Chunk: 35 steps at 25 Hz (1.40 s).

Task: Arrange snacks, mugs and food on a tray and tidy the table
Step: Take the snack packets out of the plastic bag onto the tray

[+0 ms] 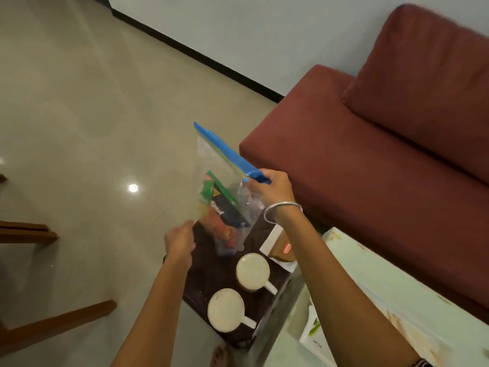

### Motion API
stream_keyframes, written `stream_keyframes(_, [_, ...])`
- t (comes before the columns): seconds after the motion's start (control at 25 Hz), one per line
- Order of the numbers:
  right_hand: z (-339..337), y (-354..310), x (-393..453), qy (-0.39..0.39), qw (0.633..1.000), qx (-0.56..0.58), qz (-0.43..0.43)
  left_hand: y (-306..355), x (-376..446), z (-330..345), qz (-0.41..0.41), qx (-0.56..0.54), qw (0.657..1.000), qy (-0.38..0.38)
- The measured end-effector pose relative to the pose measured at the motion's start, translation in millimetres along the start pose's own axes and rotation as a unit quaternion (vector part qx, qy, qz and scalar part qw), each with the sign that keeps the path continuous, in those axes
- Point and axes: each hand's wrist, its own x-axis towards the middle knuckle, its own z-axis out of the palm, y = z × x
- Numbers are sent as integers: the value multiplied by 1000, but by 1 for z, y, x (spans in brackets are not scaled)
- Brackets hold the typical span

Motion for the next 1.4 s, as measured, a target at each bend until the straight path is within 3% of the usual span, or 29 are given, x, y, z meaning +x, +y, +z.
stream_keyframes(0.08, [-25,-21,-25,24,997,-33,-61,34,-42,23,123,-14,992,-19])
stream_keyframes(0.2, [-74,-38,-75,129,971,-132,-155,69,-131,67,262,7,960,-95])
stream_keyframes(0.32, [-127,-32,-132,202,918,-254,-230,73,-219,118,296,144,926,-186])
stream_keyframes(0.4, [-159,-17,-167,214,896,-307,-240,54,-260,142,323,254,892,-189])
stream_keyframes(0.48, [-190,6,-201,192,928,-234,-216,23,-292,150,344,328,860,-185])
stream_keyframes(0.56, [-222,30,-240,159,982,14,-100,-18,-321,146,333,324,859,-216])
stream_keyframes(0.6, [-235,42,-256,174,975,136,-22,-40,-332,143,316,302,866,-242])
stream_keyframes(0.68, [-258,69,-282,215,939,248,101,-86,-351,135,274,275,874,-291])
stream_keyframes(0.76, [-272,89,-305,211,934,248,146,-127,-373,128,234,277,871,-332])
stream_keyframes(0.84, [-275,98,-321,208,944,214,140,-157,-389,120,202,284,867,-358])
stream_keyframes(0.96, [-279,108,-337,215,948,188,139,-180,-398,116,201,312,861,-348])
stream_keyframes(1.2, [-284,113,-337,205,942,187,188,-192,-406,117,211,360,857,-301])
stream_keyframes(1.4, [-288,119,-332,147,934,248,212,-178,-392,107,102,333,856,-383])
